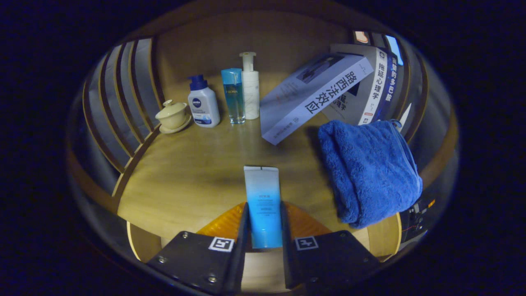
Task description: Pull open the drawer, take out the items inside it, and place them on the countertop above the cabinet.
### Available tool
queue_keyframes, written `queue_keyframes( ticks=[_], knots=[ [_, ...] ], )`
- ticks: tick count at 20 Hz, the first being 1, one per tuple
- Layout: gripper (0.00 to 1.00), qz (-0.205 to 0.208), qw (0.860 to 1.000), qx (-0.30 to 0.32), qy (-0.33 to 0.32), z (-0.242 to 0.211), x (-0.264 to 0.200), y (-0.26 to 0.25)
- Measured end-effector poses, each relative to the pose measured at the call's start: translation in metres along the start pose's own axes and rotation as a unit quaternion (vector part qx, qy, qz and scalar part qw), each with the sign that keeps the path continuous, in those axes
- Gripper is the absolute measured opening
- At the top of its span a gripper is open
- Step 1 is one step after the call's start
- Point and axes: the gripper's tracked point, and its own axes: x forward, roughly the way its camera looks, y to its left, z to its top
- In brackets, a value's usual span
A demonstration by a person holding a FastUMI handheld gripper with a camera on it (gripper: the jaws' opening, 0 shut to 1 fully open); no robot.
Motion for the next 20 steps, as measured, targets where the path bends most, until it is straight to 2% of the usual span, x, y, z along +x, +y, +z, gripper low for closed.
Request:
queue_keyframes(
  ticks=[10,12,15,17,20],
  knots=[
    [0.39,0.015,0.999,-0.004,-0.032,0.012,0.013,0.001],
    [0.46,0.02,0.999,-0.011,-0.038,0.013,0.01,0.005],
    [0.77,0.027,0.998,-0.013,-0.056,0.016,-0.009,0.012],
    [0.92,0.027,0.996,-0.018,-0.08,0.019,-0.03,0.015],
    [0.92,0.01,0.992,-0.024,-0.121,0.02,-0.067,0.013]
  ],
)
